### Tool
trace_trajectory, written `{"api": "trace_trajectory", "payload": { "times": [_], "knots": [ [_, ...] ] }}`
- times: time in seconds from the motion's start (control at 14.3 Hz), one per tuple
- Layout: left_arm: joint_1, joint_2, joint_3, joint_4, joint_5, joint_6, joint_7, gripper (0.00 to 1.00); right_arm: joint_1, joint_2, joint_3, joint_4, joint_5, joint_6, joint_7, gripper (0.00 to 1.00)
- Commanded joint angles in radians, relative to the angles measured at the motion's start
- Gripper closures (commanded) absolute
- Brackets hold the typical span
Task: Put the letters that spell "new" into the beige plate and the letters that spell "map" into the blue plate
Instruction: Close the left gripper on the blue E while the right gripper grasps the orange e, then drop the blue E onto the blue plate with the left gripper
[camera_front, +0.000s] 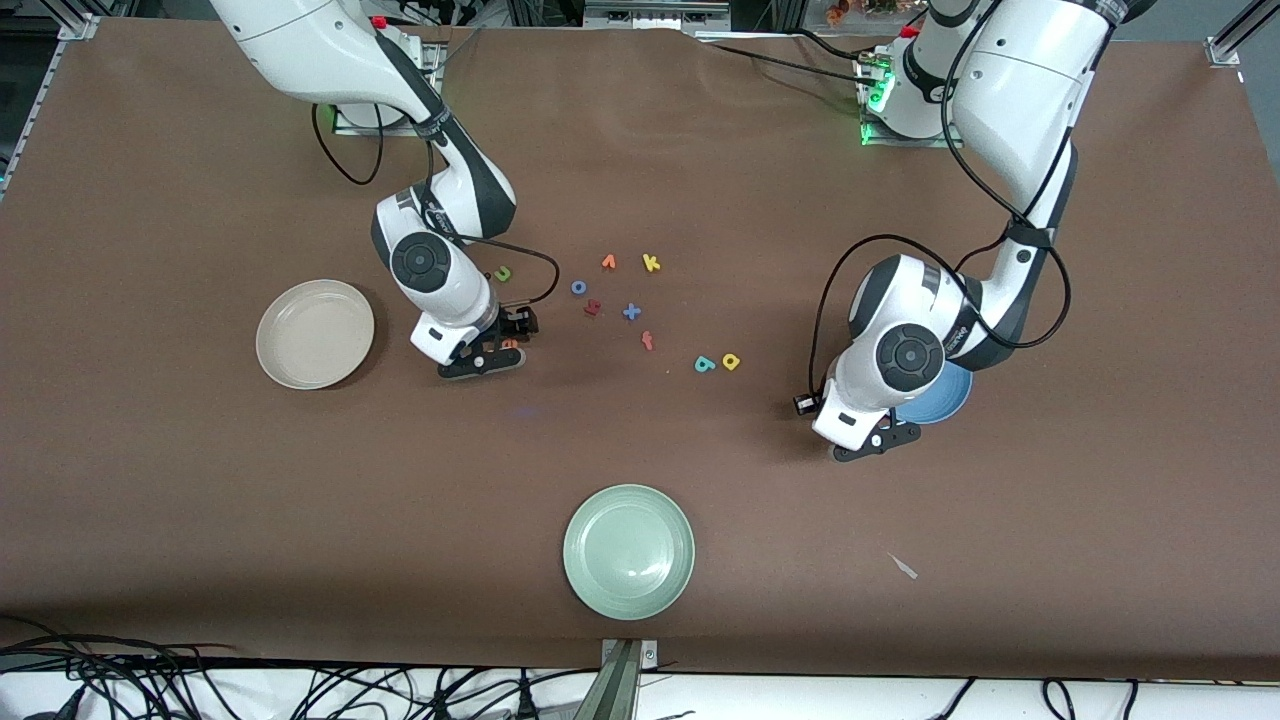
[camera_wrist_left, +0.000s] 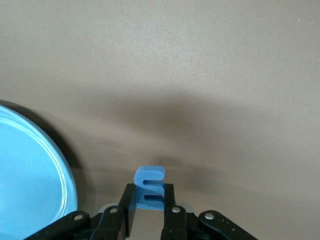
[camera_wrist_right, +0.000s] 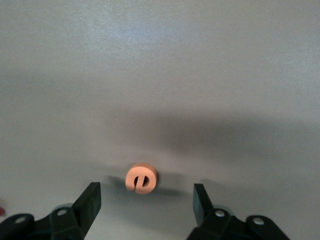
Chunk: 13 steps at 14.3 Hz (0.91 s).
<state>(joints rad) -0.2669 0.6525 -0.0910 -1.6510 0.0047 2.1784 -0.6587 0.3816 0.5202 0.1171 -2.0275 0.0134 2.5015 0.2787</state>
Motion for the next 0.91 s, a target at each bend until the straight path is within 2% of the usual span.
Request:
{"api": "trace_trajectory", "payload": {
  "times": [0.0,0.14,0.28,0.63,0.84],
  "knots": [
    [-0.003,-0.001,-0.001,0.016,0.021,-0.026,0.014,0.91,0.006,0.024,-0.005,0.021,-0.036,-0.001,0.042,0.25],
    [0.000,-0.005,-0.003,0.016,0.021,-0.055,0.017,0.91,0.016,0.032,-0.005,0.021,-0.090,-0.001,0.111,0.30],
    [0.003,-0.025,-0.006,0.014,0.021,-0.127,0.046,0.91,0.032,0.034,-0.005,0.035,-0.156,-0.007,0.198,0.30],
    [0.040,-0.033,-0.001,0.008,0.021,-0.201,0.141,0.94,0.033,0.035,-0.004,0.043,-0.164,-0.020,0.214,0.31],
    [0.129,-0.033,-0.009,-0.018,0.003,-0.242,0.348,0.94,0.031,0.037,-0.004,0.043,-0.164,-0.018,0.217,0.37]
  ]
}}
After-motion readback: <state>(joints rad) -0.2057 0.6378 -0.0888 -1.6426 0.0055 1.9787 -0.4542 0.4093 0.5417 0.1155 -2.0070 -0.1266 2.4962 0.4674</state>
